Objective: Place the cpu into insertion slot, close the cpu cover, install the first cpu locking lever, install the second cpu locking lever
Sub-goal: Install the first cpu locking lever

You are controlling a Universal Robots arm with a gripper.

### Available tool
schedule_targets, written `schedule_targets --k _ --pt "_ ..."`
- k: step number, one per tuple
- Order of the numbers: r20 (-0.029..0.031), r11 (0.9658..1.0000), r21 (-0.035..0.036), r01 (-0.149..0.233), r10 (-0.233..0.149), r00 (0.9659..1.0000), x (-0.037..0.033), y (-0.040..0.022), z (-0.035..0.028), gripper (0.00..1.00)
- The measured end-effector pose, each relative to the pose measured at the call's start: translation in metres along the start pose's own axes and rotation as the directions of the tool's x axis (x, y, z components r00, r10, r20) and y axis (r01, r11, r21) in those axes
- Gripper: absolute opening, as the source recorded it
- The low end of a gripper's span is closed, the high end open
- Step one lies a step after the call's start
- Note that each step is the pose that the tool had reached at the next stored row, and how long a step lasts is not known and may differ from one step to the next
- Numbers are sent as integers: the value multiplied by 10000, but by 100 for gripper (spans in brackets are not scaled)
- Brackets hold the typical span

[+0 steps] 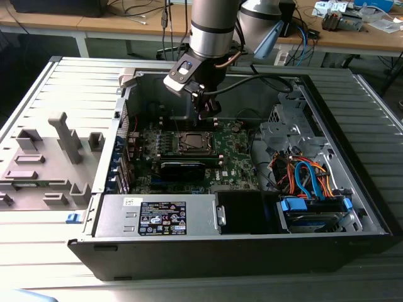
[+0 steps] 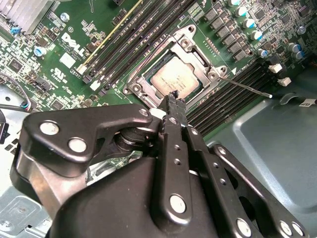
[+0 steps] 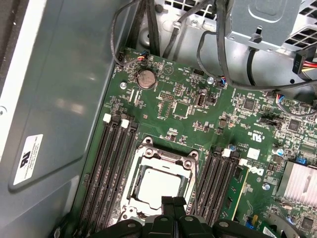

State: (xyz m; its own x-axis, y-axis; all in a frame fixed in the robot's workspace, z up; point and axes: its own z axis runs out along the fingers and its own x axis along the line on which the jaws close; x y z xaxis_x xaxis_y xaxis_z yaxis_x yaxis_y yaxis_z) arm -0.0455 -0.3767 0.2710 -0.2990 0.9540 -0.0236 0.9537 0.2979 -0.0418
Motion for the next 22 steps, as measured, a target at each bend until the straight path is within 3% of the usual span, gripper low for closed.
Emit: schedule_targets --k 22 --pt "5 9999 -3 127 -127 9999 0 0 0 11"
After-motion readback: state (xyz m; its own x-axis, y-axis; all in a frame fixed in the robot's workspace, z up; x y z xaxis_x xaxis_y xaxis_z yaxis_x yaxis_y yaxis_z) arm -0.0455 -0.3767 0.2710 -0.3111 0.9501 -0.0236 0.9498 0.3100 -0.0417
